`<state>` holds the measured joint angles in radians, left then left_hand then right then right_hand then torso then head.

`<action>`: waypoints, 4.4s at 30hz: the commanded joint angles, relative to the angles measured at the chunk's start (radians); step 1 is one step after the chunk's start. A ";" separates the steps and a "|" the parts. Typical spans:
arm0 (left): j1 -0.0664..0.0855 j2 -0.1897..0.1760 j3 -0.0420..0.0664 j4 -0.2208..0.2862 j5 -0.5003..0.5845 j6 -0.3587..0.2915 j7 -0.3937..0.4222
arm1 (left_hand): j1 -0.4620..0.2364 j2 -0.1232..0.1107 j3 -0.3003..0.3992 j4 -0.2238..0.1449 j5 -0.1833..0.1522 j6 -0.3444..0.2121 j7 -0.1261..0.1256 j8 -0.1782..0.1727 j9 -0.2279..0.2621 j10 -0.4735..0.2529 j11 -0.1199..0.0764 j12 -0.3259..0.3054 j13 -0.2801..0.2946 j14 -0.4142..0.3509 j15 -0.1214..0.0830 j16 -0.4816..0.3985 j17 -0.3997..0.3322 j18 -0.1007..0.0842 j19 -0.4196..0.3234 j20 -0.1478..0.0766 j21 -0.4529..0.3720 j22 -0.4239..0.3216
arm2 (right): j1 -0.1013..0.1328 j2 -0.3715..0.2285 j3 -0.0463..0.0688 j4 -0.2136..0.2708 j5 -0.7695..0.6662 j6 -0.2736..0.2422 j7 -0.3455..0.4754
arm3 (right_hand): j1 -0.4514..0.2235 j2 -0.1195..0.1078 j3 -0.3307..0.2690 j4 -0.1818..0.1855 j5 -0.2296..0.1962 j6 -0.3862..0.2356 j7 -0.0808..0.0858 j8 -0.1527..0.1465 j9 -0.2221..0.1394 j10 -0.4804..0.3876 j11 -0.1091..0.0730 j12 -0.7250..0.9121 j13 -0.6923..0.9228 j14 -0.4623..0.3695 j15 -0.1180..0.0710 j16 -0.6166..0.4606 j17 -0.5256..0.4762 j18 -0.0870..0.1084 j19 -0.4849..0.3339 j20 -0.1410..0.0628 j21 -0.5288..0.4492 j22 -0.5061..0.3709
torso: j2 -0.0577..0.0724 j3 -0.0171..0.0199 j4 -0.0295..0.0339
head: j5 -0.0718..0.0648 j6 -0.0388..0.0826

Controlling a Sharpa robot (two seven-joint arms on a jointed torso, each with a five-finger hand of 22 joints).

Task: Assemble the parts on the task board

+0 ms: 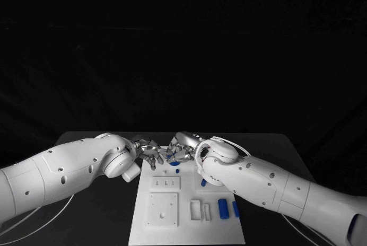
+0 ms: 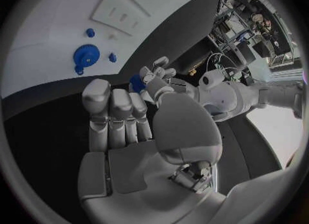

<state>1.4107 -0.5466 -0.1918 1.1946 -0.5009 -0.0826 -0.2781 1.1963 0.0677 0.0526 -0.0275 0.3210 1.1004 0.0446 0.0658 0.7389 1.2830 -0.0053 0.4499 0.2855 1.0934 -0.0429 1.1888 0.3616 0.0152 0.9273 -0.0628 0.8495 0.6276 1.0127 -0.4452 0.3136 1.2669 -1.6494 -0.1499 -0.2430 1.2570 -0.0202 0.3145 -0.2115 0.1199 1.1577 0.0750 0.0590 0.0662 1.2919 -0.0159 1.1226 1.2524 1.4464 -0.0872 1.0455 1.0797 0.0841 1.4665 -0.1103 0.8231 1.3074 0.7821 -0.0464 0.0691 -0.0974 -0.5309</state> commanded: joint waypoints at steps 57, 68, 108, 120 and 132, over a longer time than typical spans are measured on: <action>-0.018 0.018 0.001 -0.017 0.009 0.039 -0.034 | -0.073 -0.038 0.127 -0.038 -0.052 0.010 -0.002 0.002 -0.075 0.009 -0.004 -0.026 -0.010 0.003 -0.005 -0.010 0.001 0.009 0.006 -0.004 -0.021 0.016 | -0.002 0.008 -0.006 -0.012 -0.009 0.014 -0.009 | -0.011 0.006 -0.006 0.011 0.020 0.010 0.000 0.004 0.001 -0.008 -0.003 0.001 -0.005 0.002 0.004 -0.007 -0.003 0.005 0.058 0.008 -0.007 0.097 | 0.001 0.0008 0.0001 | -0.003 -0.011; -0.019 0.020 0.000 -0.022 0.013 0.033 -0.032 | -0.056 -0.016 0.144 -0.048 -0.046 0.007 -0.003 0.002 -0.078 0.010 -0.004 -0.029 -0.012 0.003 -0.005 -0.010 0.002 0.009 0.006 -0.004 -0.021 0.018 | -0.002 0.009 -0.008 -0.012 -0.009 0.023 -0.007 | -0.011 0.006 -0.006 0.011 0.020 0.010 0.000 0.004 0.001 -0.008 -0.003 0.001 -0.005 0.002 0.004 -0.007 -0.003 0.005 0.058 0.008 -0.007 0.097 | 0.001 0.0007 0.0002 | -0.004 -0.012; -0.019 0.017 -0.013 -0.026 0.054 -0.014 -0.015 | -0.128 -0.014 0.318 -0.223 0.264 0.128 -0.027 0.007 -0.004 0.138 -0.032 -0.084 -0.035 0.060 -0.038 0.000 0.050 0.024 0.011 -0.037 0.058 0.089 | -0.006 -0.016 -0.022 -0.025 0.026 -0.049 0.020 | 0.028 -0.086 -0.219 0.157 0.049 -0.463 0.063 -0.008 -0.016 -0.068 0.041 -0.054 -0.072 -0.016 0.034 -0.035 -0.039 0.031 0.053 0.038 -0.069 0.088 | 0.000 0.0010 0.0003 | -0.003 -0.021; -0.019 -0.013 -0.029 0.000 -0.043 -0.039 -0.031 | -0.143 -0.022 0.321 -0.240 0.283 0.151 -0.033 0.002 -0.011 0.169 -0.037 -0.106 -0.029 0.080 -0.045 -0.015 0.072 0.024 0.019 -0.043 0.067 0.094 | -0.031 -0.171 -0.022 0.046 0.130 -0.088 0.051 | 0.050 -0.092 -0.230 0.184 0.092 -0.413 0.064 -0.007 -0.014 -0.071 0.043 -0.051 -0.085 -0.016 0.036 -0.032 -0.043 0.033 0.054 0.041 -0.073 0.089 | -0.001 0.0034 -0.0026 | 0.018 -0.025; -0.031 -0.012 -0.046 0.023 -0.234 -0.050 -0.120 | -0.141 -0.025 0.323 -0.244 0.287 0.163 -0.036 0.002 -0.042 0.201 -0.044 -0.139 -0.024 0.105 -0.050 -0.036 0.096 0.025 0.034 -0.049 0.069 0.094 | -0.033 -0.268 0.014 0.023 0.313 -0.207 0.141 | 0.021 -0.059 -0.232 0.135 0.096 -0.289 0.053 -0.002 -0.008 -0.077 0.034 -0.077 -0.120 -0.014 0.031 -0.036 -0.049 0.032 0.054 0.037 -0.084 0.085 | -0.013 0.0084 -0.0062 | 0.028 -0.039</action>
<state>1.3817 -0.5622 -0.2378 1.2129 -0.6335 -0.1155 -0.3488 1.0469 0.0340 0.2570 -0.1491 0.6010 1.2077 0.0585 0.0650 0.6953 1.4644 -0.0433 0.3159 0.2614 1.1923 -0.0914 1.1560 0.4580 0.0305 0.9577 -0.1112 0.9127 0.7207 0.9792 -0.7126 0.3261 1.2955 -1.4217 -0.2935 -0.1596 1.2767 -0.0891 0.0805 -0.0707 0.2092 0.8620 0.1291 0.0539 0.0569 1.2203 0.0196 1.0491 1.1333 1.4311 -0.0572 1.0146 1.0306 0.0999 1.4666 -0.0783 0.7418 1.3074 0.7749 -0.0408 0.0649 -0.0720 -0.5656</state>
